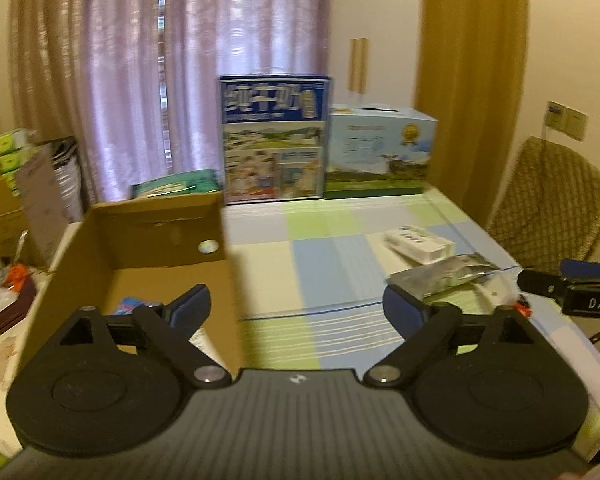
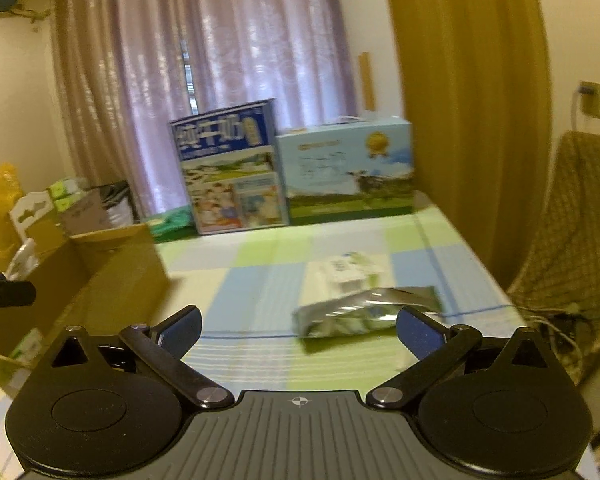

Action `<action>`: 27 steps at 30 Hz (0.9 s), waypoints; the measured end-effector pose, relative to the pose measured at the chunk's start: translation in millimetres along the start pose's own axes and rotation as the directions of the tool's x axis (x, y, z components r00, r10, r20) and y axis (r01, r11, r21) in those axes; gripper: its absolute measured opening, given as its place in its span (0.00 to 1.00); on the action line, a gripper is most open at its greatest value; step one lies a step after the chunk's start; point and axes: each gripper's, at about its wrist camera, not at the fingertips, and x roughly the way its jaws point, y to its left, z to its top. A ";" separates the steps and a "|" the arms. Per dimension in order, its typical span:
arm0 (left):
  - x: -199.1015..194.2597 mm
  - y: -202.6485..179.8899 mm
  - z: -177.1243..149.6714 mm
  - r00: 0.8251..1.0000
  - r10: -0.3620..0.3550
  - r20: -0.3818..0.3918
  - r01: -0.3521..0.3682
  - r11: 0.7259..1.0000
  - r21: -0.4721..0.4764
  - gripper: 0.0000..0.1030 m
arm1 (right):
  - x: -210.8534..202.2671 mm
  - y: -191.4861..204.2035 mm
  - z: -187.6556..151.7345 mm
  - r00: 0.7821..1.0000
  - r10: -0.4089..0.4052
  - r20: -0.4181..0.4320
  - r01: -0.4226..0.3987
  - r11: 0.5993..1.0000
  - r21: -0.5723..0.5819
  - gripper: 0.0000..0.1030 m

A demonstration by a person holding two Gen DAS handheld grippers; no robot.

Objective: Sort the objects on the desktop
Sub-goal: 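Move both tools back toward the remaining table items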

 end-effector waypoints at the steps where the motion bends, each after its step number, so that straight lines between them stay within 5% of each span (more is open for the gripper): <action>1: 4.4 -7.6 2.9 1.000 -0.016 0.001 0.016 1.000 0.007 0.91 | -0.8 -7.1 -1.0 1.000 -0.013 -0.004 0.013 1.000 0.003 0.98; 17: 96.6 -105.2 4.3 0.979 -0.198 -0.056 0.200 0.979 0.040 0.96 | -1.0 -96.5 -28.8 0.976 -0.185 -0.112 0.191 0.981 0.044 0.98; 27: 140.1 -132.2 -21.9 0.954 -0.266 -0.137 0.283 0.952 0.120 0.96 | 25.7 -114.4 -39.8 0.964 -0.182 -0.193 0.179 0.983 -0.031 0.98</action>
